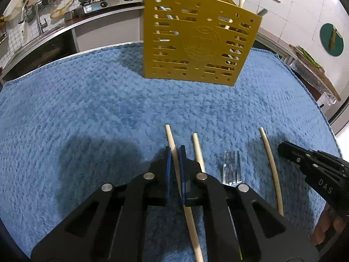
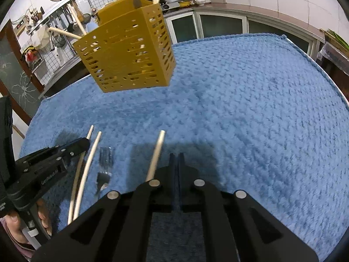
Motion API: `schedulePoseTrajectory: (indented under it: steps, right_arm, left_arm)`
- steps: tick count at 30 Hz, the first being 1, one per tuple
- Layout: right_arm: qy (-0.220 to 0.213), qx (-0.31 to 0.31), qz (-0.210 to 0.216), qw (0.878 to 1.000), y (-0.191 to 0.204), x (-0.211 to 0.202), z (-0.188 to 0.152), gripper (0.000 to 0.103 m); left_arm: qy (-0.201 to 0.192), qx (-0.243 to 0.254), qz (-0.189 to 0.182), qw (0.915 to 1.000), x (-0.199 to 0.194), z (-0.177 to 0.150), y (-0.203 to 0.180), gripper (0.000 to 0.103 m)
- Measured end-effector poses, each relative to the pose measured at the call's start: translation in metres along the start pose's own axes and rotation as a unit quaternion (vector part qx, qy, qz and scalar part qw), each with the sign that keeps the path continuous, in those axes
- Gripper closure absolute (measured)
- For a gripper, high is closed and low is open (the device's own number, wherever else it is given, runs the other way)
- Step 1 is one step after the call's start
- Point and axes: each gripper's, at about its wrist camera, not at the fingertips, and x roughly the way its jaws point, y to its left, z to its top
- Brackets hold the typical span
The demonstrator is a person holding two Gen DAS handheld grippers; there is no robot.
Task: Organize utensils
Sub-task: 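Grasp a chopstick with the right tool while the left tool grasps another, then raise both held chopsticks and lower them into the yellow caddy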
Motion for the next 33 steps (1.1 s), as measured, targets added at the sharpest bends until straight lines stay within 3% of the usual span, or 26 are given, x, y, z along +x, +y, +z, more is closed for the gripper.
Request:
schedulePoseTrajectory:
  steps: [11, 12, 13, 15, 20, 22, 23, 31, 33]
  right_arm:
    - [0.008, -0.001, -0.020, 1.000, 0.017, 0.009, 0.004, 0.099]
    - [0.006, -0.001, -0.021, 1.000, 0.018, 0.009, 0.004, 0.094]
    - [0.002, -0.001, -0.023, 1.000, 0.018, 0.007, 0.005, 0.076]
    - [-0.007, 0.001, -0.027, 1.000, 0.018, 0.004, 0.006, 0.055]
    - [0.000, -0.008, -0.030, 1.000, 0.020, 0.006, 0.007, 0.058]
    - [0.006, -0.011, -0.032, 0.999, 0.023, 0.010, 0.007, 0.074]
    - [0.017, -0.017, -0.035, 0.999, 0.026, 0.013, 0.007, 0.077]
    - [0.034, -0.037, -0.077, 0.996, 0.042, 0.023, 0.013, 0.082]
    - [0.042, -0.041, -0.083, 0.995, 0.045, 0.025, 0.017, 0.088]
  left_arm:
    - [-0.005, -0.002, 0.024, 0.9997, -0.017, 0.000, 0.035, 0.097]
    - [-0.003, -0.003, 0.023, 0.9997, -0.016, -0.001, 0.035, 0.097]
    - [-0.002, -0.002, 0.023, 0.9997, -0.015, -0.002, 0.035, 0.097]
    - [-0.001, 0.001, 0.027, 0.9996, -0.013, -0.004, 0.036, 0.097]
    - [0.002, -0.006, 0.020, 0.9998, -0.006, -0.008, 0.038, 0.097]
    - [0.004, -0.006, 0.018, 0.9998, -0.006, -0.007, 0.038, 0.097]
    - [0.006, -0.007, 0.017, 0.9998, -0.006, -0.007, 0.038, 0.097]
    - [0.013, -0.017, 0.018, 0.9996, -0.001, -0.003, 0.037, 0.097]
    - [0.011, -0.016, 0.023, 0.9995, -0.001, -0.003, 0.035, 0.097]
